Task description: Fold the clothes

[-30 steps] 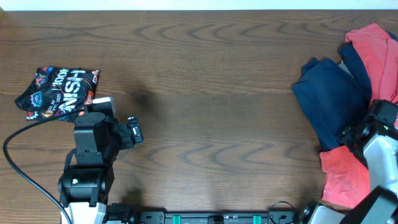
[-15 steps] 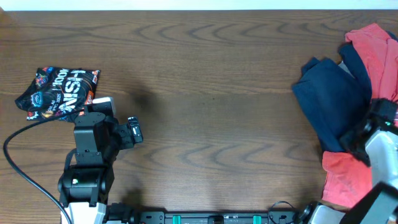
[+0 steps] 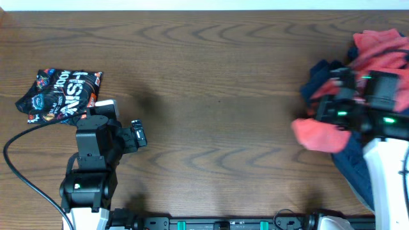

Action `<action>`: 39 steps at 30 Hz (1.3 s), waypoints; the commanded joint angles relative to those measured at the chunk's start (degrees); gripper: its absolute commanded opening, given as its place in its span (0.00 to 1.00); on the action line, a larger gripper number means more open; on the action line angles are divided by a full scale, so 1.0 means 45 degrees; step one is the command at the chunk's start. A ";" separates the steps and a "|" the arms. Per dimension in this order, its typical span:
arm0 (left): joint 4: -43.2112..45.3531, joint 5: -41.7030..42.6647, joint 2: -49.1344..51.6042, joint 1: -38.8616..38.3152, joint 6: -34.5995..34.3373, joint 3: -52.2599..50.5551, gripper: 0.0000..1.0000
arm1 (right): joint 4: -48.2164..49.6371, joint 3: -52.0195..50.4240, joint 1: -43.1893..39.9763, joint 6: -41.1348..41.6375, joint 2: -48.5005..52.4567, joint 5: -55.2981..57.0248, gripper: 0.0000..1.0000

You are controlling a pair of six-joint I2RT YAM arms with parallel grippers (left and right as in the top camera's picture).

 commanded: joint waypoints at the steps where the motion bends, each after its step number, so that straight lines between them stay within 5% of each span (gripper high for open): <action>1: -0.0015 -0.0097 0.0000 -0.0053 0.0068 0.0262 0.98 | 0.0126 -0.0529 0.2443 -0.0578 0.0330 -0.1098 0.02; 7: -0.0015 -0.0097 0.0000 -0.0053 0.0068 0.0262 0.98 | 0.2997 -0.1200 0.6348 -0.0573 0.1802 -0.0466 0.02; 14: -0.0015 -0.0097 0.0000 -0.0053 0.0068 0.0262 0.98 | 0.8859 -0.1200 0.9262 -0.0525 0.4371 -0.0340 0.09; 17: -0.0010 -0.0097 0.0000 -0.0053 0.0068 0.0262 0.98 | 0.9160 -0.1195 0.9602 -0.0117 0.4673 0.1277 0.41; 21: 0.0005 -0.0087 0.0000 -0.0053 -0.0063 0.0262 0.98 | 0.7563 -0.1127 0.9020 0.0588 0.4075 0.4595 0.99; 28: 0.0782 0.1894 0.0359 -0.0053 -0.2050 0.0253 0.98 | 0.3959 -0.1015 0.6003 0.1685 0.1146 0.7922 0.99; 33: 0.1302 0.5022 0.2234 -0.0136 -0.2278 0.0233 0.98 | 0.2059 -0.1015 0.3215 0.1681 -0.0403 0.7019 0.99; 39: 0.1792 0.5401 0.5547 -0.1360 -0.3993 0.0233 0.98 | 0.0398 -0.1015 0.1302 0.1671 -0.0971 0.6523 0.99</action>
